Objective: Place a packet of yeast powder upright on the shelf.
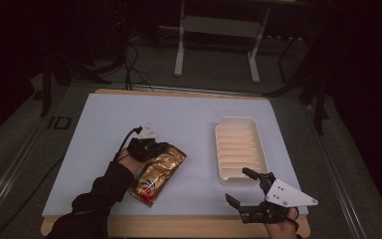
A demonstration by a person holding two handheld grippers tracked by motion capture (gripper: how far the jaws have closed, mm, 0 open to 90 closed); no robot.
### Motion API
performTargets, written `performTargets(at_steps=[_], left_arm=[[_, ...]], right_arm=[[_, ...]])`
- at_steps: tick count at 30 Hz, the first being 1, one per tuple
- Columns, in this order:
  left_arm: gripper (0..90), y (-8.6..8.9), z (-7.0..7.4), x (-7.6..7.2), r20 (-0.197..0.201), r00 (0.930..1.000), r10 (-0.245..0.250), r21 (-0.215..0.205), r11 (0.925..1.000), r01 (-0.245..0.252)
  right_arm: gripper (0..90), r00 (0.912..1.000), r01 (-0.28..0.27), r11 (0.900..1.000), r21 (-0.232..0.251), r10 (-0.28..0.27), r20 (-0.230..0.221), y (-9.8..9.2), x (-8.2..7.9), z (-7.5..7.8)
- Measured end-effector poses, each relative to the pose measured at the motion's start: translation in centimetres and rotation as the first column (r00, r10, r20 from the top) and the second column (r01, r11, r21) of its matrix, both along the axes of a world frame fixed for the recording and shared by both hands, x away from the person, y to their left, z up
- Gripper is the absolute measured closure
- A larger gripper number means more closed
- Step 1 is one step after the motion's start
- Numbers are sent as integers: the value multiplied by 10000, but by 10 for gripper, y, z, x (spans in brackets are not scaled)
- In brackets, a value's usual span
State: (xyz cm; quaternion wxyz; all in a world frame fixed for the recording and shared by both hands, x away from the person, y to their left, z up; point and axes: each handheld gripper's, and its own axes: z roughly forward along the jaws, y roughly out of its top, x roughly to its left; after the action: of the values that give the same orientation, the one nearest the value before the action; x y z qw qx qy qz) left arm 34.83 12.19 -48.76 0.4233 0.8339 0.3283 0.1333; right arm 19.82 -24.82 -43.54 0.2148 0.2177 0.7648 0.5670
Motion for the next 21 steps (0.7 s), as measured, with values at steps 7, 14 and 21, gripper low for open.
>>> performTargets(at_steps=[7,14,21], left_arm=[[897,3,16,-13,264,9996,-62,-240,9997,68],[897,2,24,-22,408,9990,-205,-372,9991,220],[898,-1,37,-39,690,9970,-350,-491,9981,385]], right_arm=[[137,9991,-420,9989,213,420,7,-2,6,-3],[124,9997,-223,9997,-131,224,107,0,4,-1],[136,9997,-235,9997,-54,235,-50,0,3,3]])
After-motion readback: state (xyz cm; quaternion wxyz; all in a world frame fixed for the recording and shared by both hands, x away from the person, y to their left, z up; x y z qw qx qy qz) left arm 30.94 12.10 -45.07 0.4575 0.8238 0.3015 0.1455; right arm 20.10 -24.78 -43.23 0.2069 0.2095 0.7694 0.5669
